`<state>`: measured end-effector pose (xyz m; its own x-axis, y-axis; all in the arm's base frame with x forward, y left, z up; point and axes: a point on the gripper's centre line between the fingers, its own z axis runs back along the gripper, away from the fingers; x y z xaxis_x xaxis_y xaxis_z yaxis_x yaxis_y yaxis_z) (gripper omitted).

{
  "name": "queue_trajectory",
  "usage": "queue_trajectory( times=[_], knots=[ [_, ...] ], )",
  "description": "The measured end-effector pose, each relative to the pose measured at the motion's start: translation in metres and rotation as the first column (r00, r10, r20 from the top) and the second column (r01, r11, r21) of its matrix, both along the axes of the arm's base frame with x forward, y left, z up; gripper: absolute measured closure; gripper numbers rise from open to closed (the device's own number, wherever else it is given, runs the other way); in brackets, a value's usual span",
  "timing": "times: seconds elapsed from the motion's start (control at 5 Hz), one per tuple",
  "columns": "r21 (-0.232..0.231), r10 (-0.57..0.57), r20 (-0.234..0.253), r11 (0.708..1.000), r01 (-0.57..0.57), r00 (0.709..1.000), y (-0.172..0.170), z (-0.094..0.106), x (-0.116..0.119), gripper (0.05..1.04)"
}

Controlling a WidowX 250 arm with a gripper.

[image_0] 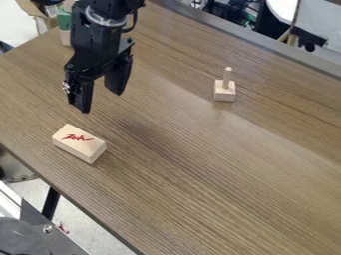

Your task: Put the block on the tower

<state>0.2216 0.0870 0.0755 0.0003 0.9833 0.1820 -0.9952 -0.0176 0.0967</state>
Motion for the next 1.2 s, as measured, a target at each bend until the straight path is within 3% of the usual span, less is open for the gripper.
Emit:
queue_trajectory(
  times=[0.4,0.8,1.2],
  knots=[
    [-0.015,0.000,-0.036,1.000,0.000,0.999,-0.002,-0.011,-0.010,0.083],
    [-0.049,0.060,0.001,0.997,-0.059,0.998,0.003,-0.015,-0.024,0.083],
    [-0.033,0.171,0.076,0.985,-0.168,0.982,0.005,-0.026,-0.033,0.083]
  ],
)
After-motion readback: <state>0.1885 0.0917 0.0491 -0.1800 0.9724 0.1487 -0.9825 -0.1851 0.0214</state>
